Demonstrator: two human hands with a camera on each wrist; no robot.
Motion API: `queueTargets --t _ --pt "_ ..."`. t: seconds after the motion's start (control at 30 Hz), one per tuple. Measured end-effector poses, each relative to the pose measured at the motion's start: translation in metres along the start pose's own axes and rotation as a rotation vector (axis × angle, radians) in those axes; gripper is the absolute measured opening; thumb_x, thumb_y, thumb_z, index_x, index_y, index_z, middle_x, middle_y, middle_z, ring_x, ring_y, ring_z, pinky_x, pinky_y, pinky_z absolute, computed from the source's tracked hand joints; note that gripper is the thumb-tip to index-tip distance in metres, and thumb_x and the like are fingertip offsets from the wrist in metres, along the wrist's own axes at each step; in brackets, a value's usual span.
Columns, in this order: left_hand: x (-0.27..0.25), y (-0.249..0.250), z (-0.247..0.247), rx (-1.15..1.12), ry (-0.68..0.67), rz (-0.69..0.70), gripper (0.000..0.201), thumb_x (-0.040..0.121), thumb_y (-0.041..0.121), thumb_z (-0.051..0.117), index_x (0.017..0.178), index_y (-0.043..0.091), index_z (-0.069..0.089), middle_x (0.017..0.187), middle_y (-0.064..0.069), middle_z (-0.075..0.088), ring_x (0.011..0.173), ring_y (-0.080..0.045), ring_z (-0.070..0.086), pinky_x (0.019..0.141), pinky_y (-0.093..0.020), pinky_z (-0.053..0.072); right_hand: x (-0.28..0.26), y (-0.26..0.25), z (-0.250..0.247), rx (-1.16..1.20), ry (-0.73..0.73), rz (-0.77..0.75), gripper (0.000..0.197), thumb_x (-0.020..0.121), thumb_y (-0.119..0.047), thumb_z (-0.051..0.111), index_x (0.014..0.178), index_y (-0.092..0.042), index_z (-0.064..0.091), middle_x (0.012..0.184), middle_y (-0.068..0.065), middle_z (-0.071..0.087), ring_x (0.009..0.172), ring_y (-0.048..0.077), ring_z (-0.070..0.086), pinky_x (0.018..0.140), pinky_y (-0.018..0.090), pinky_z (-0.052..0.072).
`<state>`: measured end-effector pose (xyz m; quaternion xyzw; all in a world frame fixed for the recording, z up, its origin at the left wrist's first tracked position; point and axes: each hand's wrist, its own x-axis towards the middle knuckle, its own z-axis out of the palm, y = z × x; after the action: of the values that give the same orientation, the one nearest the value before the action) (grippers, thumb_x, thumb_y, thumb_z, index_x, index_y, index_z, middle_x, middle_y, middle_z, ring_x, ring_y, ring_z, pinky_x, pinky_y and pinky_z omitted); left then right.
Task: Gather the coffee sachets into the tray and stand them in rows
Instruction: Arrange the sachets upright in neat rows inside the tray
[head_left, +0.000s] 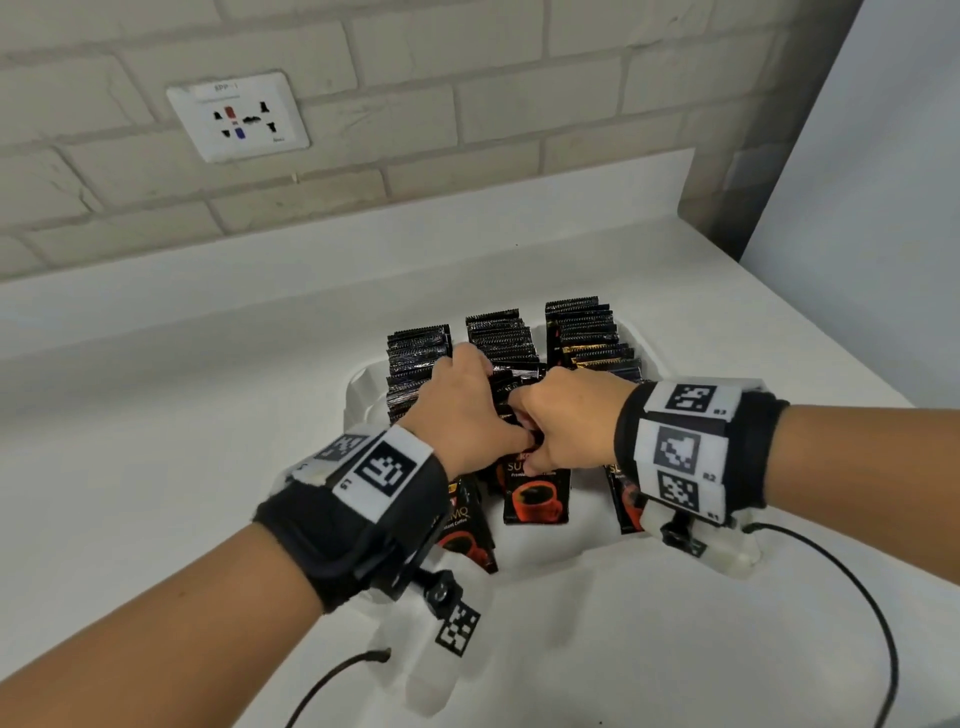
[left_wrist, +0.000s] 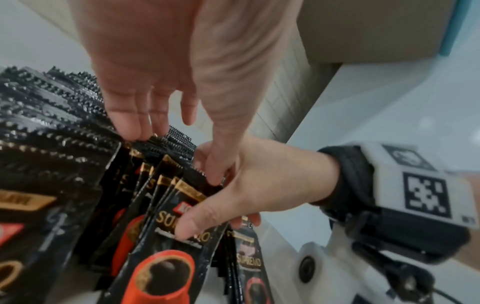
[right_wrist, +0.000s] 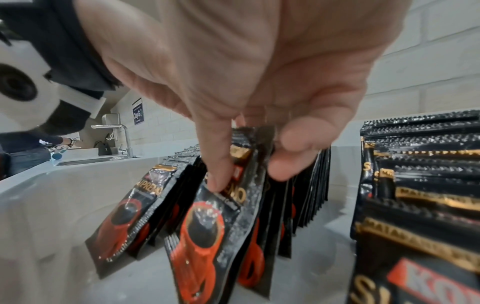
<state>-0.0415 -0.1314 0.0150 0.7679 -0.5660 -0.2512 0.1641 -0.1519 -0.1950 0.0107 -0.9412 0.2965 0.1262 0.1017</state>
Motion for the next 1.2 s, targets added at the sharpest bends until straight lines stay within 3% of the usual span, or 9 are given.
queueTargets --t 0.07,0.2,0.37,0.5,0.63,0.77,1.0,1.13,1.2 --pt "0.000 0.003 0.002 0.040 0.016 -0.005 0.075 0.071 0.031 0.077 0.128 0.016 0.030 0.125 -0.005 0.035 0.120 -0.023 0.039 0.096 -0.032 0.037 -0.002 -0.002 0.000 -0.008 -0.018 0.009 0.036 0.079 -0.040 0.068 0.085 -0.019 0.040 0.067 -0.008 0.037 0.072 0.017 0.048 0.060 0.029 0.043" --pt "0.001 0.004 0.006 0.237 0.017 0.004 0.093 0.071 0.040 0.076 0.140 0.013 0.019 0.139 -0.008 0.028 0.129 -0.028 0.027 0.104 -0.033 0.027 -0.006 -0.003 -0.001 0.038 -0.047 0.019 0.040 0.075 -0.041 0.071 0.087 -0.018 0.041 0.068 -0.008 0.039 0.071 0.015 0.048 0.059 0.029 0.044" --pt "0.002 0.000 0.006 0.337 -0.025 -0.029 0.104 0.069 0.050 0.074 0.144 0.013 0.012 0.142 -0.007 0.033 0.130 -0.027 0.028 0.107 -0.036 0.025 -0.015 0.005 -0.007 0.213 -0.023 0.073 0.035 0.077 -0.038 0.071 0.091 -0.018 0.047 0.072 -0.009 0.047 0.070 0.011 0.051 0.063 0.023 0.043" --pt "-0.001 0.003 0.002 0.301 -0.045 -0.060 0.104 0.072 0.047 0.072 0.146 0.015 0.007 0.139 -0.005 0.039 0.127 -0.030 0.027 0.102 -0.039 0.031 -0.025 0.021 -0.018 0.506 0.141 0.216 0.025 0.085 -0.036 0.062 0.099 -0.021 0.049 0.073 -0.007 0.052 0.064 0.006 0.051 0.064 0.022 0.044" --pt "0.001 0.006 0.002 0.264 -0.070 -0.072 0.093 0.076 0.043 0.071 0.142 0.013 0.012 0.130 -0.006 0.047 0.125 -0.030 0.029 0.095 -0.039 0.035 -0.030 0.029 -0.018 0.867 0.147 0.334 0.044 0.091 -0.033 0.052 0.130 -0.014 0.041 0.107 0.008 0.058 0.099 0.022 0.060 0.085 0.031 0.051" --pt "0.001 0.009 0.001 0.232 -0.094 -0.062 0.095 0.081 0.038 0.067 0.147 0.014 0.004 0.127 -0.008 0.047 0.127 -0.029 0.026 0.097 -0.038 0.034 -0.031 0.025 -0.013 1.198 0.044 0.376 0.059 0.096 -0.033 0.043 0.146 -0.016 0.018 0.146 0.012 0.033 0.126 0.026 0.043 0.095 0.027 0.039" --pt "0.001 0.006 -0.004 0.118 -0.078 -0.026 0.086 0.085 0.029 0.062 0.147 0.014 0.006 0.138 -0.005 0.038 0.132 -0.031 0.020 0.104 -0.037 0.025 -0.028 0.017 -0.010 1.433 0.036 0.357 0.060 0.097 -0.036 0.036 0.148 -0.020 0.009 0.153 0.008 0.018 0.140 0.028 0.022 0.110 0.033 0.025" --pt "0.004 -0.001 -0.010 0.073 -0.081 -0.056 0.075 0.089 0.012 0.052 0.147 0.016 0.005 0.095 -0.001 0.047 0.128 -0.030 0.024 0.095 -0.036 0.032 -0.023 0.017 -0.007 1.470 0.028 0.356 0.063 0.096 -0.041 0.035 0.148 -0.024 0.005 0.155 0.010 0.010 0.141 0.026 0.017 0.112 0.035 0.021" --pt "0.007 -0.004 -0.010 0.132 -0.074 -0.056 0.072 0.089 0.004 0.048 0.147 0.018 0.007 0.105 -0.006 0.049 0.126 -0.030 0.027 0.087 -0.033 0.034 -0.023 0.015 -0.006 1.470 0.017 0.343 0.060 0.096 -0.042 0.033 0.148 -0.025 0.007 0.155 0.009 0.010 0.142 0.026 0.015 0.113 0.035 0.020"
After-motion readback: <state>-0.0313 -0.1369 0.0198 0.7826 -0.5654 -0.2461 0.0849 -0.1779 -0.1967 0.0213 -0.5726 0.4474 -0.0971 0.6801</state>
